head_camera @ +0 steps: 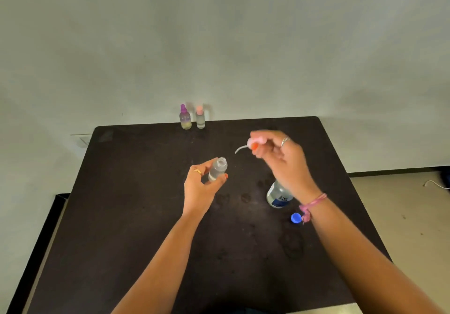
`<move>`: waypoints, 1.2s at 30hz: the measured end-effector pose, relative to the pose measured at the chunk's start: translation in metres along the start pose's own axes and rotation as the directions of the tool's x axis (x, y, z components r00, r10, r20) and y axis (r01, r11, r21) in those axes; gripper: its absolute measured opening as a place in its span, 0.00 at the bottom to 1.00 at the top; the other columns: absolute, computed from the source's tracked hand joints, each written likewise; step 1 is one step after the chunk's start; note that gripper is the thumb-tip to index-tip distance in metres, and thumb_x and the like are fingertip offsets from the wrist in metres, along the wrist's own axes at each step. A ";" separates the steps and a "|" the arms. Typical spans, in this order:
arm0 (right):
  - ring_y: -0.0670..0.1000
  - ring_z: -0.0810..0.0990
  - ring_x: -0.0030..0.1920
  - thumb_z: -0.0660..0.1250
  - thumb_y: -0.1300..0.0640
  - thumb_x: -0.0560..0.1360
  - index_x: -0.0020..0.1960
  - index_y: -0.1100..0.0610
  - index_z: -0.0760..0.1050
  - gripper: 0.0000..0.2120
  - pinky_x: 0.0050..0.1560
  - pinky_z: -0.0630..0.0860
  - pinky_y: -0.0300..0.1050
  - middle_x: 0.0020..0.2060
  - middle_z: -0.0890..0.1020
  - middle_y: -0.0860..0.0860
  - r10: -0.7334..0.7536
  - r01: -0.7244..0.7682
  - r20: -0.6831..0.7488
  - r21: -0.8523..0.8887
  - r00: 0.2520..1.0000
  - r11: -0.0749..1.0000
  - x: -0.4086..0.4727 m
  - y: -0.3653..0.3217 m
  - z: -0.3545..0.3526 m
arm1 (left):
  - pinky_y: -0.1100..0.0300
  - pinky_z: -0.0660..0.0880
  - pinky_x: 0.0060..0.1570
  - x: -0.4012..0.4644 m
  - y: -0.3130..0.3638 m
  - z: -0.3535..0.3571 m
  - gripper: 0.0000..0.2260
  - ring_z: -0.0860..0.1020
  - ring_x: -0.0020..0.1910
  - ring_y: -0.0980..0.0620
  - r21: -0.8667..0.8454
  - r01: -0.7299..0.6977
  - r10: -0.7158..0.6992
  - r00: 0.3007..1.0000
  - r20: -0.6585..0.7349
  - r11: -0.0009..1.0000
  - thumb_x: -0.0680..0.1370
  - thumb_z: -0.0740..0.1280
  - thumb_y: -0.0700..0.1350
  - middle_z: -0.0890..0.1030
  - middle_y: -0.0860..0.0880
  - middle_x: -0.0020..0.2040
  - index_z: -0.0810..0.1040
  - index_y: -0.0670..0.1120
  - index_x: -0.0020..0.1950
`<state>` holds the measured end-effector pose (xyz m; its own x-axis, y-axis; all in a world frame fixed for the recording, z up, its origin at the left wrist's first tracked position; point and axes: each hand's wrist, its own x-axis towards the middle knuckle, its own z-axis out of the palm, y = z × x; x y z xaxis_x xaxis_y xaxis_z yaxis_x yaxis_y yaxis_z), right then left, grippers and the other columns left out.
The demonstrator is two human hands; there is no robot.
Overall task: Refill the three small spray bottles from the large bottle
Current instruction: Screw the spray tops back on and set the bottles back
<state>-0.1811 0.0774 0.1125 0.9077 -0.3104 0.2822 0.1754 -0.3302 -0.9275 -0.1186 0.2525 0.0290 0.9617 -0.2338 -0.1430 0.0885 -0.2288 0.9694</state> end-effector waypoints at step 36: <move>0.40 0.81 0.38 0.76 0.48 0.67 0.44 0.59 0.82 0.14 0.41 0.74 0.29 0.38 0.84 0.44 -0.100 0.124 0.092 -0.316 0.991 0.941 0.007 -0.076 0.002 | 0.71 0.74 0.42 -0.044 0.079 -0.005 0.18 0.78 0.51 0.54 -0.035 -0.156 0.153 0.985 -0.084 0.987 0.71 0.77 0.47 0.77 0.54 0.53 0.75 0.54 0.56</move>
<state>-0.1876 0.1023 0.1848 0.9167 -0.1928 0.3501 0.1574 -0.6310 -0.7596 -0.1528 0.2491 0.1130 0.9823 -0.1860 0.0242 -0.0538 -0.1558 0.9863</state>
